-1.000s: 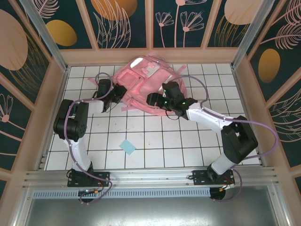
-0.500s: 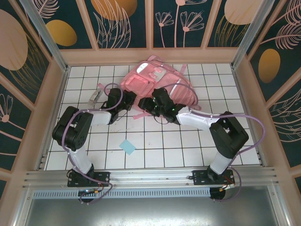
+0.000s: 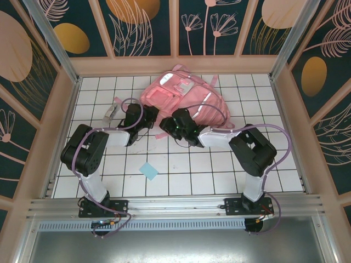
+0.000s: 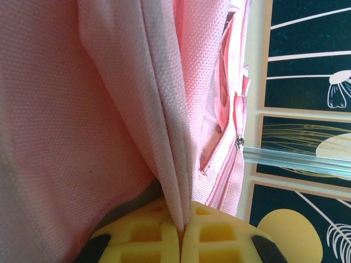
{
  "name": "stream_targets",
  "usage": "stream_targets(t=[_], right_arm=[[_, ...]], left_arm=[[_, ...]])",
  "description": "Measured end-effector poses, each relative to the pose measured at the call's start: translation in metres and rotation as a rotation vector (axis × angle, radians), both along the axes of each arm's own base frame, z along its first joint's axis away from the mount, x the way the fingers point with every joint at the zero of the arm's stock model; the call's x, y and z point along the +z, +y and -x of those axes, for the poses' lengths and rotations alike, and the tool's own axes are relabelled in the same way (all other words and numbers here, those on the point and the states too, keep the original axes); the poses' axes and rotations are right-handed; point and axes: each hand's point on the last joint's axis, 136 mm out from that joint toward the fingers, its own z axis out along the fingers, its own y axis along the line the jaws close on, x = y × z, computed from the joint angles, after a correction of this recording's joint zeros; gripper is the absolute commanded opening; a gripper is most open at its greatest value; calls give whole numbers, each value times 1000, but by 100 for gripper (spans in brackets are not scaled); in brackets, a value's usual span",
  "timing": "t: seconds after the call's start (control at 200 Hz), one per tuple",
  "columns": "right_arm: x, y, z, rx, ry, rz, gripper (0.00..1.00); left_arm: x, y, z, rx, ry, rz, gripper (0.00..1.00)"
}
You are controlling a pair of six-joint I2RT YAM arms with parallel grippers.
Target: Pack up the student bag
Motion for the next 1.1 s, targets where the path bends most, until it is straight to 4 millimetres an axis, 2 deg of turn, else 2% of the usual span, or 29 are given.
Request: stream_targets(t=[0.155,0.38,0.58,0.62,0.76,0.92,1.101], right_arm=[[0,4,-8,-23,-6,-26,36],[3,12,-14,-36,-9,-68,12],[9,16,-15,-6,-24,-91,4],[9,15,-13,5,-28,-82,0],[8,1,-7,64,-60,24,0],[-7,-29,2,158,-57,200,0],[-12,-58,24,266,-46,335,0]], left_arm=[[2,3,3,15,-3,1,0],[3,7,4,34,-9,0,0],[3,7,3,35,-11,-2,0],[3,9,3,34,-13,-4,0],[3,7,-2,-5,-17,-1,0],[-1,7,-14,-44,-17,-23,0],[-8,7,-18,-70,-7,-72,0]])
